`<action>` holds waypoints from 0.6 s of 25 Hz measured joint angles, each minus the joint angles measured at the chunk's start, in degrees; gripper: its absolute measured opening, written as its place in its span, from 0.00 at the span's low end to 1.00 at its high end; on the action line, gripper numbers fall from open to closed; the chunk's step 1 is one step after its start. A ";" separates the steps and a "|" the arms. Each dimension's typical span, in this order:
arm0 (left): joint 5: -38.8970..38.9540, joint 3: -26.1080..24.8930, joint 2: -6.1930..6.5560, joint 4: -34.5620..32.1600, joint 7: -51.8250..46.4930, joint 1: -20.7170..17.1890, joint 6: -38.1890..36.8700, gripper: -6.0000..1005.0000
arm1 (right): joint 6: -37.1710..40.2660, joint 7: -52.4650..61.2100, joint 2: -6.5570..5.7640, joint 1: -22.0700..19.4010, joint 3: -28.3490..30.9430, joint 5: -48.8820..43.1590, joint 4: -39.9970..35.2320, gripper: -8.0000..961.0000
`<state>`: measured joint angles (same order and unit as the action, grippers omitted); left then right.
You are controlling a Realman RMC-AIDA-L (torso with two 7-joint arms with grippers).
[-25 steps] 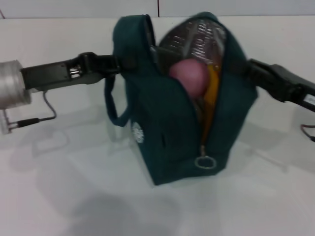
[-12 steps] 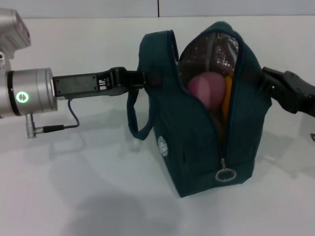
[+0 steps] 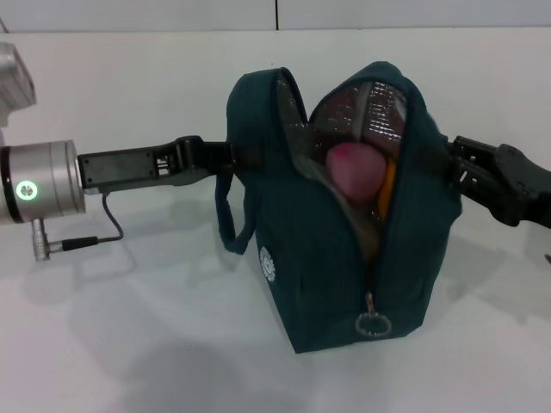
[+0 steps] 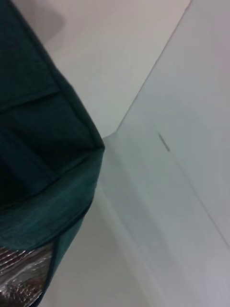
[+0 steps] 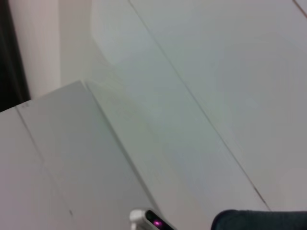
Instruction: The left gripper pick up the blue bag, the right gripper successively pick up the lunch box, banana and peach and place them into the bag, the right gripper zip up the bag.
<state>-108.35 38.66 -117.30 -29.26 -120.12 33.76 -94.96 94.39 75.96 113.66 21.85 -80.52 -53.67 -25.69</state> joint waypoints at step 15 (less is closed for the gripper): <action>-0.13 1.37 -0.29 0.00 0.11 -0.29 -1.76 0.11 | 7.53 -11.55 0.06 -7.62 1.34 -2.39 0.25 0.73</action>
<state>-108.48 40.02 -117.59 -29.26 -120.01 33.46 -96.72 101.92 64.41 113.72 14.23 -79.18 -56.07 -25.44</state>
